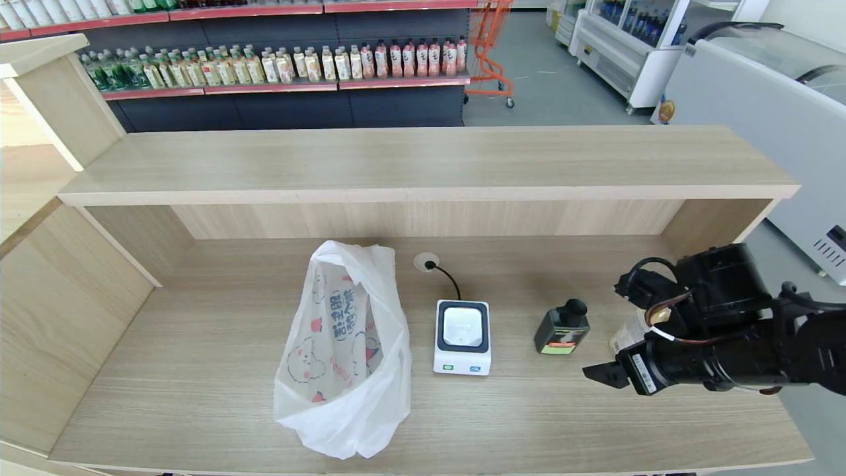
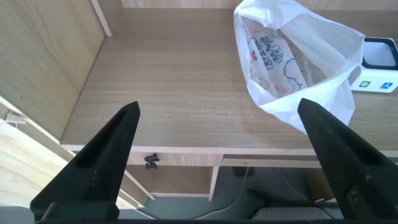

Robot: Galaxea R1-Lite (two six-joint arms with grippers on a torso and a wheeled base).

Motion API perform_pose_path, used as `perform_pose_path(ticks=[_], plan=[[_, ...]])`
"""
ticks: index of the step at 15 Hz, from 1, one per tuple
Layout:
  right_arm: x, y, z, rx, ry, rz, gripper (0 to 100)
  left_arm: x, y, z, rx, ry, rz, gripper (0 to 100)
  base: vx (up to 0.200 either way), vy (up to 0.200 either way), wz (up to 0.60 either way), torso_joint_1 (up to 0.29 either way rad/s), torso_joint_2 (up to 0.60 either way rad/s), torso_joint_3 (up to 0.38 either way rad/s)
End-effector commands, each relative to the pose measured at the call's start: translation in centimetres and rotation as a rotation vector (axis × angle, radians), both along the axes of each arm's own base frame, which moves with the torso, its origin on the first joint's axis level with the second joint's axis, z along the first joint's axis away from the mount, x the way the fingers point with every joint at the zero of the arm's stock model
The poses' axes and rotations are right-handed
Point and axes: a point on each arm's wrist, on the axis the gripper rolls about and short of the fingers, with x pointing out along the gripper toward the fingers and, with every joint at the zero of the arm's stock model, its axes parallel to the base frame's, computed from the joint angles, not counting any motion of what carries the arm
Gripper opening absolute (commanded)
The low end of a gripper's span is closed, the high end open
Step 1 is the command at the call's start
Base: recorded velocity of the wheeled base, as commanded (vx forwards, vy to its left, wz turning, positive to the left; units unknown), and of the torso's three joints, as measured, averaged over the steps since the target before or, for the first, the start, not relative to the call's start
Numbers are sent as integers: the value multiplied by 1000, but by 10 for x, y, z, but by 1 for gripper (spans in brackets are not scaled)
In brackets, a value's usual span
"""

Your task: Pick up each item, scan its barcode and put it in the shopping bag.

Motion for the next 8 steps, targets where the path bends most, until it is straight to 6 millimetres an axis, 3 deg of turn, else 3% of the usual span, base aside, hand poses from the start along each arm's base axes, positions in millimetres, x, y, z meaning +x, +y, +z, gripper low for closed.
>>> perform_pose_path(ticks=[1, 8], plan=[[11, 4, -15, -35, 29, 30, 100, 0, 0, 0, 0, 0, 1, 100, 0, 0, 0, 0, 0, 0], [39, 11, -30, -141, -105, 66, 100, 0, 0, 0, 0, 0, 1, 100, 0, 0, 0, 0, 0, 0]])
